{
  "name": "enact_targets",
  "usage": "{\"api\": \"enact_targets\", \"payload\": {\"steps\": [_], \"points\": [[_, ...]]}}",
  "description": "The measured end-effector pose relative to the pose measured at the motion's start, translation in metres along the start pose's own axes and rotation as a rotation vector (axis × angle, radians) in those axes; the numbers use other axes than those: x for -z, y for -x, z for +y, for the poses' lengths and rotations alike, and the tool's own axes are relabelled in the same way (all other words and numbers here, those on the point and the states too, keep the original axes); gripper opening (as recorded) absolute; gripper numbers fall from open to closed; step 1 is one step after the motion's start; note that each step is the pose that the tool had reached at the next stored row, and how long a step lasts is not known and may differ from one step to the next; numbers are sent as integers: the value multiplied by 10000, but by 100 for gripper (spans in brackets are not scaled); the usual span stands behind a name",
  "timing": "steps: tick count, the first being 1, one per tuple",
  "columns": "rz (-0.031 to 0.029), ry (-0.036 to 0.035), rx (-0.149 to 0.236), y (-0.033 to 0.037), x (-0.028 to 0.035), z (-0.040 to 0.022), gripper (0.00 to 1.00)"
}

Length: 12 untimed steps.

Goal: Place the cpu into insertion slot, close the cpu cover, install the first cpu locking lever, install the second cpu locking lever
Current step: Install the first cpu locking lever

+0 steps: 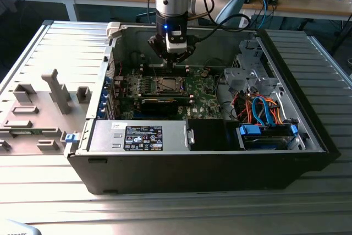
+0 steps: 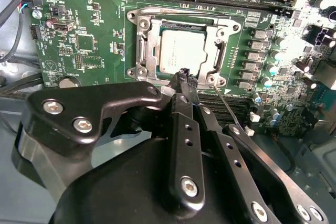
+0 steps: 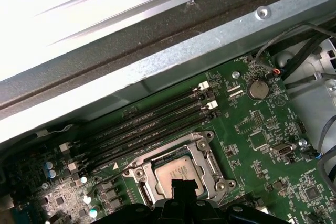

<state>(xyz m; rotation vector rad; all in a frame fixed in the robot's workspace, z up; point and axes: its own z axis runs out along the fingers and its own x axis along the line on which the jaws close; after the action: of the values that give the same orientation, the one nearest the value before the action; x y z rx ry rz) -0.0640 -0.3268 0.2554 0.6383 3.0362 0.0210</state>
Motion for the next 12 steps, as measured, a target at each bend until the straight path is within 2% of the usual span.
{"api": "enact_targets", "payload": {"steps": [12], "points": [[5, 6, 204, 0, 0, 0, 11]]}}
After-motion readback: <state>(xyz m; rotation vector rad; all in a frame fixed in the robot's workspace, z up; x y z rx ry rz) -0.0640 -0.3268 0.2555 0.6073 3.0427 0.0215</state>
